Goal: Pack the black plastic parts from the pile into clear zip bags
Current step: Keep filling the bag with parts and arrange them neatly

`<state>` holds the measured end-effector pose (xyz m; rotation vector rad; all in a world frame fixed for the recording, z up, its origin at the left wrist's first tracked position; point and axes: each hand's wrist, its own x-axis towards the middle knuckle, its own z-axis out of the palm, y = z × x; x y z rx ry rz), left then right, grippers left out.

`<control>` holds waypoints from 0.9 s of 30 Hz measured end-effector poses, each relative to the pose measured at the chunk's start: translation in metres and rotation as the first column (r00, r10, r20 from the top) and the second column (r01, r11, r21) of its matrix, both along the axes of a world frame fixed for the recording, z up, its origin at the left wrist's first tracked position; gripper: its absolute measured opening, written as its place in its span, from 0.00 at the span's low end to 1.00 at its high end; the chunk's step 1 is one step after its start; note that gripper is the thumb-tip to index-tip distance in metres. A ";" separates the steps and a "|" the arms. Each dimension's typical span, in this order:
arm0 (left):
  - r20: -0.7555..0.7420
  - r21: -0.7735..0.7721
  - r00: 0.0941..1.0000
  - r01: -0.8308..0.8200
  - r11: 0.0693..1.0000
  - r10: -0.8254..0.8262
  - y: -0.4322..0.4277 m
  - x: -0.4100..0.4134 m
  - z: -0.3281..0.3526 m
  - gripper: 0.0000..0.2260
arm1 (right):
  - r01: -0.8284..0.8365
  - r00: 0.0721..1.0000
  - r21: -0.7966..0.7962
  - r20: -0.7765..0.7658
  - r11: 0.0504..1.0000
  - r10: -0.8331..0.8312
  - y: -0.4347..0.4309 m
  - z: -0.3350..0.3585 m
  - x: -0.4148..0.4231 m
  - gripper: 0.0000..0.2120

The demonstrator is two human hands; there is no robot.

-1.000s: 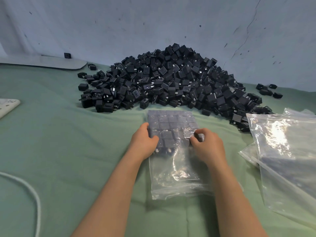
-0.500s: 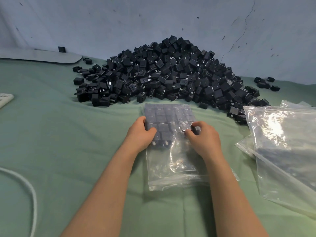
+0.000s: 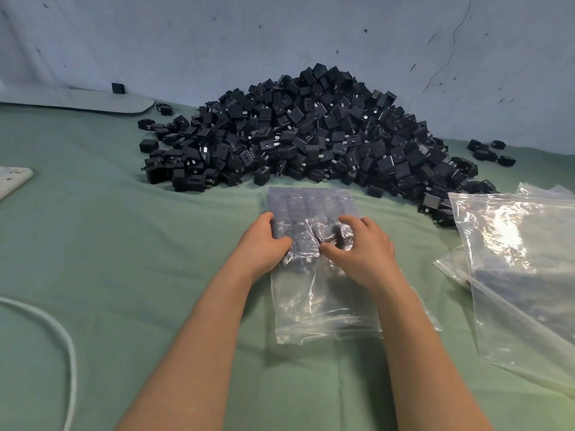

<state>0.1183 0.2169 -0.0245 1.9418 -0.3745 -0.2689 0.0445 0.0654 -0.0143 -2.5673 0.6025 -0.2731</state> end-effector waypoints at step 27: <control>0.005 0.056 1.000 0.029 0.998 -0.029 0.001 -0.007 0.007 0.16 | 0.009 0.999 0.004 -0.053 1.000 -0.009 0.003 -0.004 0.001 0.29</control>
